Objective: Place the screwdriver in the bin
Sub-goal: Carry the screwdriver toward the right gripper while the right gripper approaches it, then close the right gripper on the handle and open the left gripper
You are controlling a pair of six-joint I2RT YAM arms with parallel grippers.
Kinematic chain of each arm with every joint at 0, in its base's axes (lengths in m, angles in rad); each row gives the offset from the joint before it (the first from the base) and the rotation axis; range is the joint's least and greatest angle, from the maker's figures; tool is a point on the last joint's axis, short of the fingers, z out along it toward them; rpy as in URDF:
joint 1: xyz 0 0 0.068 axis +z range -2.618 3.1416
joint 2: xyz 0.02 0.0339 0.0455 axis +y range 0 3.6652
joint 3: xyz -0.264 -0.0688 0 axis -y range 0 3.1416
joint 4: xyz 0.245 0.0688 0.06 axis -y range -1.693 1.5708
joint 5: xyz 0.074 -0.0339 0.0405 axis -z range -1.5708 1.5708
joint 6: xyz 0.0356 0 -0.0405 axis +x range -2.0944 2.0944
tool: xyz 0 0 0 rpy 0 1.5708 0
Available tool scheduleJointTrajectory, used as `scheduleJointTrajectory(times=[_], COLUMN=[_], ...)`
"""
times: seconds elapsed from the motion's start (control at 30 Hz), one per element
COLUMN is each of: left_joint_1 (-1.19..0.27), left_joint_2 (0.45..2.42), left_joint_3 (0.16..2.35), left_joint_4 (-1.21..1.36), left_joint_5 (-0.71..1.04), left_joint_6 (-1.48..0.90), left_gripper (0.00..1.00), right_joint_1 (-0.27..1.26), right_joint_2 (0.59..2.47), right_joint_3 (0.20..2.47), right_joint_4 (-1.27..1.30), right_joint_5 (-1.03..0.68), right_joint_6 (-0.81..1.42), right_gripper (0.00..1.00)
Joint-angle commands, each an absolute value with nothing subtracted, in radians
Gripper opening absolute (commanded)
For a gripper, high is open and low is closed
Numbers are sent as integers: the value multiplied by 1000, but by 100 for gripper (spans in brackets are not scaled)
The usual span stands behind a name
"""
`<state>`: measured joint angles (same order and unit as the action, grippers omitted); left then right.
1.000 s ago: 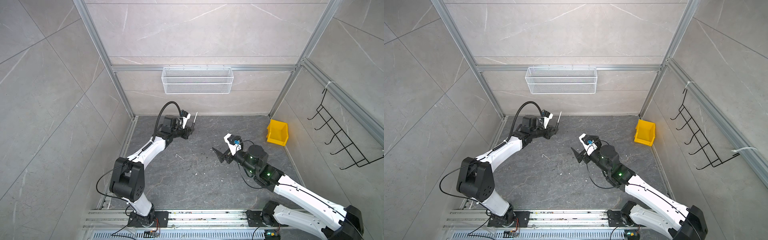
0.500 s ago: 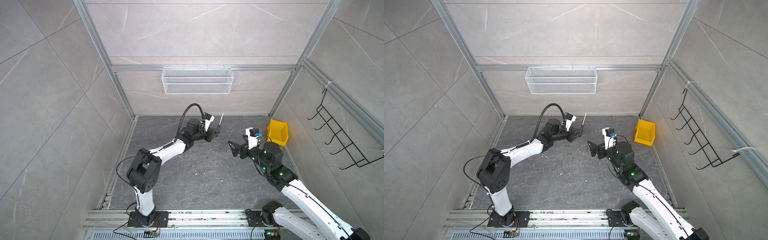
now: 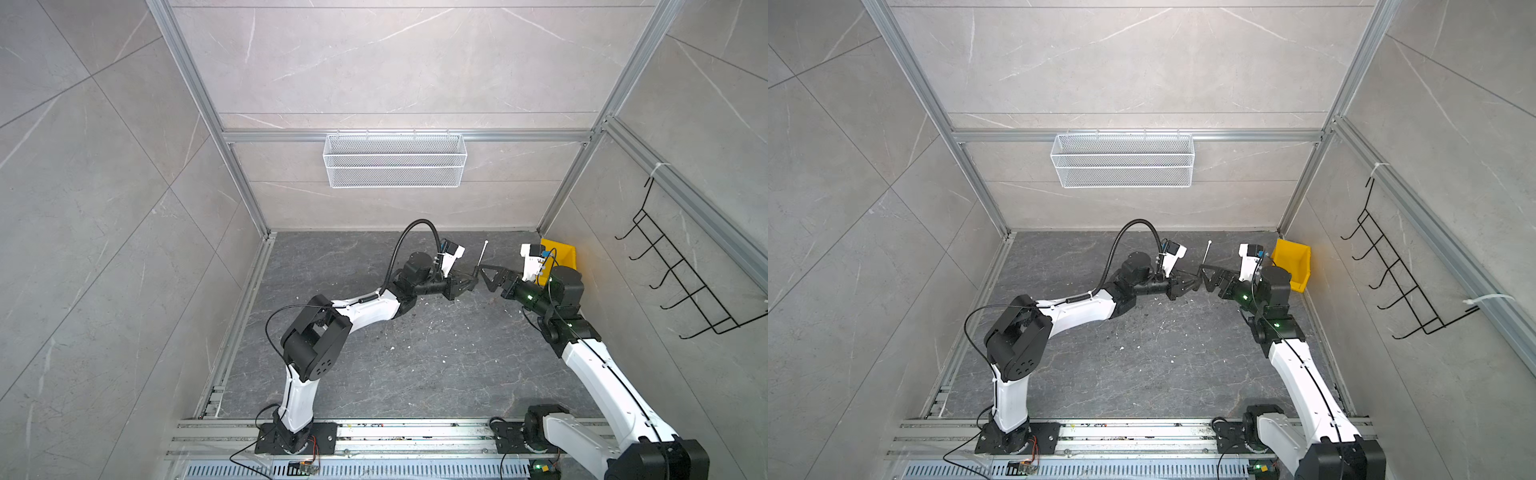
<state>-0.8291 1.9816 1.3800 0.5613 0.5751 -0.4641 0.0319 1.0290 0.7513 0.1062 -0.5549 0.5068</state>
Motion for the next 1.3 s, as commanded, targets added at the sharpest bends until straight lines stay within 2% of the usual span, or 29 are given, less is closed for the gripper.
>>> scheduleJointTrajectory(times=[0.0,0.07,0.2,0.4,0.67,0.8,0.83,0.97,1.03,1.27], left_joint_1=[-843,-850,-852,-852,-852,-852,-853,-852,-851,-854], left_joint_2=[1978,1973,1967,1968,1971,1964,1960,1919,1889,1796], left_joint_3=[1422,1415,1411,1429,1444,1436,1429,1368,1338,1252], left_joint_4=[656,671,677,673,659,660,660,658,638,538], left_joint_5=[615,618,611,621,630,621,607,510,464,377], left_joint_6=[-505,-514,-522,-519,-505,-498,-491,-433,-381,-193], left_gripper=[0,0,0,0,0,0,6,79,100,100], right_joint_1=[28,27,26,28,27,26,27,26,26,-9], right_joint_2=[1056,1065,1083,1109,1111,1102,1098,1090,1089,1147], right_joint_3=[788,790,795,793,808,806,804,826,842,894], right_joint_4=[154,157,134,143,105,95,95,34,-19,-106], right_joint_5=[-630,-640,-638,-663,-649,-623,-612,-533,-444,-231], right_joint_6=[509,509,509,526,500,492,490,440,389,251], right_gripper=[89,79,74,51,0,0,0,0,0,0])
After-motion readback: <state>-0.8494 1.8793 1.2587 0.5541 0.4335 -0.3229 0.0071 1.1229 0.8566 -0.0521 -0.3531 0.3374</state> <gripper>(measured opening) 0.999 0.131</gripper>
